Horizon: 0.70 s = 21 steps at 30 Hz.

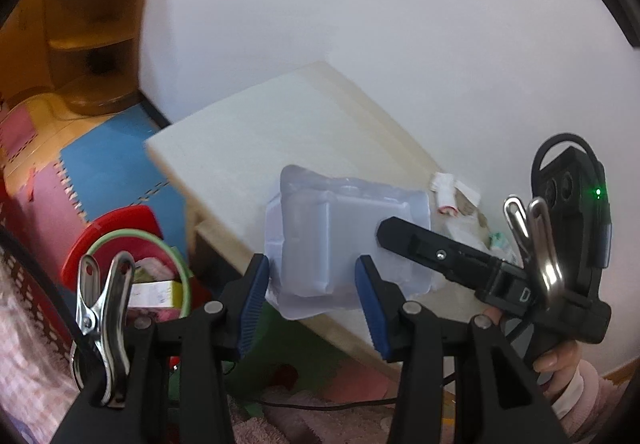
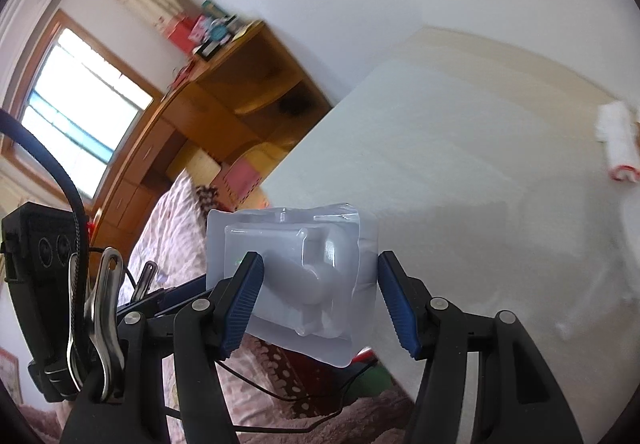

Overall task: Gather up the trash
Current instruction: 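Carry the clear tray in the right tool over the red bucket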

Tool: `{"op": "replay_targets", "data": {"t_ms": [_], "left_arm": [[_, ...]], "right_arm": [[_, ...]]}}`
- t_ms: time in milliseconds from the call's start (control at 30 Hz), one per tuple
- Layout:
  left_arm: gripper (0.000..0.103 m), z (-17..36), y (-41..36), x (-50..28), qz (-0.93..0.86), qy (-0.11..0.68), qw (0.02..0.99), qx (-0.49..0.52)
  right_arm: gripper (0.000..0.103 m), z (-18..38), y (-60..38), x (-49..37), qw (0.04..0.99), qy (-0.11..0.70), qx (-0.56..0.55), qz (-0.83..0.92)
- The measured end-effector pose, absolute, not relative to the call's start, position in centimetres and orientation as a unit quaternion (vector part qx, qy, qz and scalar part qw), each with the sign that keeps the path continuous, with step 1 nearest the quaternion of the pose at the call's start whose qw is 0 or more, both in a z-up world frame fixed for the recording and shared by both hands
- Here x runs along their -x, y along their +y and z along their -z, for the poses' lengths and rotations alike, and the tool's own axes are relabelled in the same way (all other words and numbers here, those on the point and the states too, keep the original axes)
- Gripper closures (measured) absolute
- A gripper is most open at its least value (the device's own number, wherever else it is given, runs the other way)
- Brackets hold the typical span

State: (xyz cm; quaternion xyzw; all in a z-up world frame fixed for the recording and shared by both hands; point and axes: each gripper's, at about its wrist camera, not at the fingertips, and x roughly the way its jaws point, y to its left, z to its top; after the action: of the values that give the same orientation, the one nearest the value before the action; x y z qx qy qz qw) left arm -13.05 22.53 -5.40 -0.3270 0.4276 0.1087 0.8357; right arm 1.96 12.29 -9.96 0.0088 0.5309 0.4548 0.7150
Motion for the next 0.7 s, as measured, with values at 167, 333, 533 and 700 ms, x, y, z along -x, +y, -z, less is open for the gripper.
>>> {"op": "replay_targets", "data": {"t_ms": [167,333,533,700], "left_arm": [[0.056,6.3,25.1,15.7,-0.138,0.424,0.825,0.347],[0.056,7.4,27.5,18.5,-0.164,0.422,0.812,0.368],[0.056,9.2,30.0,21.5,-0.191,0.424,0.794,0.391],[0.056,10.9,31.7,23.2,-0.212,0.426,0.78,0.406]], "right_arm": [[0.042,11.2,15.9,-0.6,0.695,0.539,0.011,-0.476],[0.042,12.7,19.4,0.7,0.675,0.549,0.033,-0.492],[0.042,15.1,23.1,2.6,0.651,0.561,0.063,-0.508],[0.042,17.1,25.2,3.8,0.632,0.572,0.082,-0.516]]}}
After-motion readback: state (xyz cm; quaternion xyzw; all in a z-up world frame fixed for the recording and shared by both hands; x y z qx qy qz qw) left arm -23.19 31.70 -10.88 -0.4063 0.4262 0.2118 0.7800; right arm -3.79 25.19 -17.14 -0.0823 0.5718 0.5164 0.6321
